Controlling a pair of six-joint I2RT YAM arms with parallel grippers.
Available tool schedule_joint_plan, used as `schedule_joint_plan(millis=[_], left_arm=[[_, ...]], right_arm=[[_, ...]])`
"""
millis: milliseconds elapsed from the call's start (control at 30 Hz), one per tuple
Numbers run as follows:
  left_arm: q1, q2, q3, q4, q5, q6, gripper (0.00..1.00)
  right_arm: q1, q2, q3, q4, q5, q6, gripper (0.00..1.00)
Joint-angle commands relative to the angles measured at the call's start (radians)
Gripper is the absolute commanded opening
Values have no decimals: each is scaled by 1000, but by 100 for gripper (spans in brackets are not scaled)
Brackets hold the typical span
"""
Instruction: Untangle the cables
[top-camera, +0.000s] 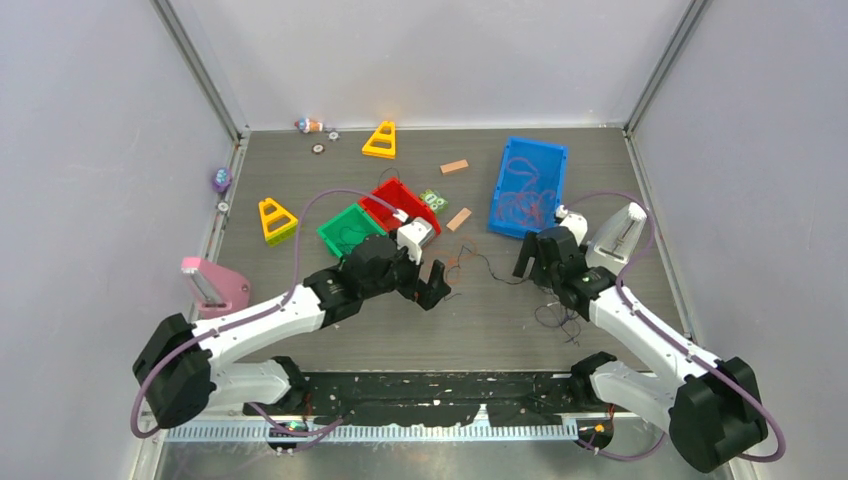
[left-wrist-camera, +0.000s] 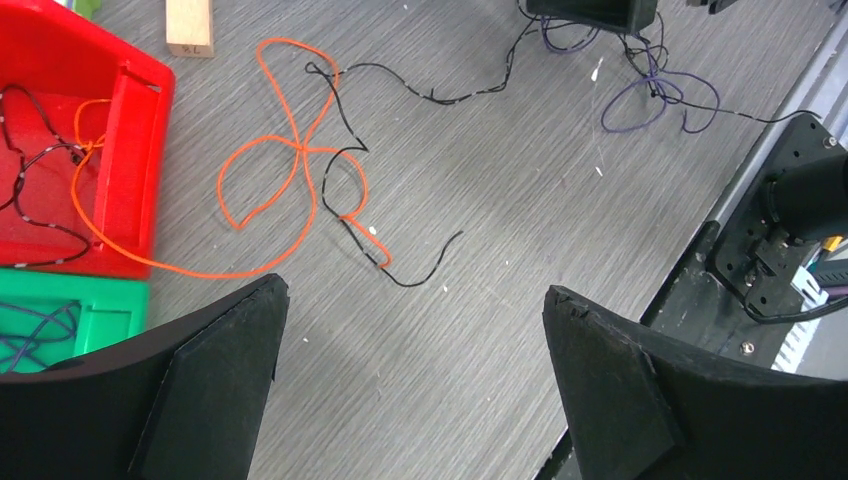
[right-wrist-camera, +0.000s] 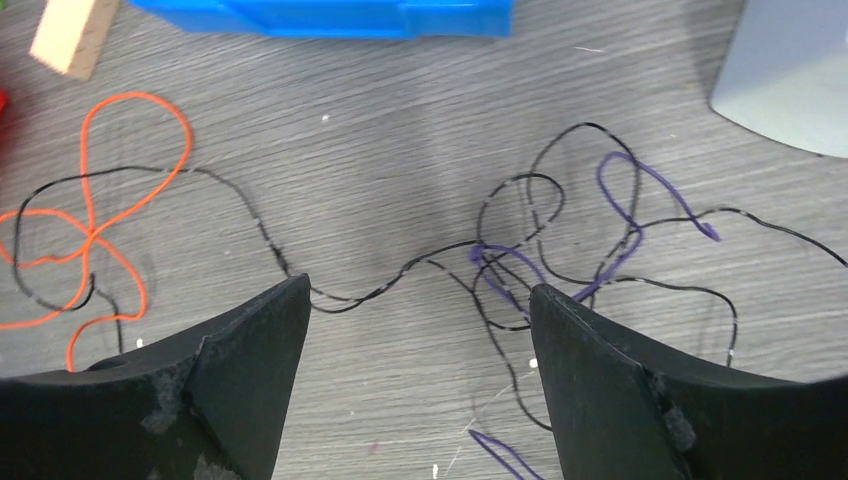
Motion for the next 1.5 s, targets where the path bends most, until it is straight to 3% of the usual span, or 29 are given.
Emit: schedule_joint_plan(millis=[0, 200, 333, 533, 800, 867, 933, 967, 1033, 1100, 1200, 1300, 1467], left_arm=[[-17, 64, 13, 102, -6, -14, 99], [-29, 217, 95, 128, 34, -41, 98], [-31, 338, 213, 53, 43, -72, 98], [-32, 461, 358, -67, -65, -35, 95], [-32, 620, 539, -178, -167, 3, 84], [-32, 637, 552, -182, -171, 7, 81], [-28, 655, 564, -187, -170, 9, 77], [-26, 666, 571, -196, -164, 7, 76], [-20, 690, 601, -231, -150, -2, 75], [-18, 699, 613, -250, -144, -3, 74], [-15, 678, 588, -222, -135, 3, 73], [-9, 678, 594, -214, -119, 9, 63], [-1, 636, 584, -237, -118, 13, 85]], right_arm=[[-65, -38, -20, -22, 8, 56, 85], [-121, -74, -49, -20, 7, 59, 83], [-138, -30, -45, -40, 25, 89, 80], [-143, 10, -47, -29, 35, 117, 78], [-143, 102, -43, 32, 40, 165, 73], [-143, 156, -40, 58, 39, 174, 69], [-143, 192, -33, 73, 33, 178, 57], [-143, 200, -22, 70, 31, 176, 41], [-143, 198, -9, 63, 20, 150, 18], [-143, 156, 1, 43, 43, 120, 7], [-142, 38, 24, -7, 104, 76, 5], [-143, -75, 64, -75, 188, 32, 5], [-143, -250, 138, -179, 333, 24, 5]])
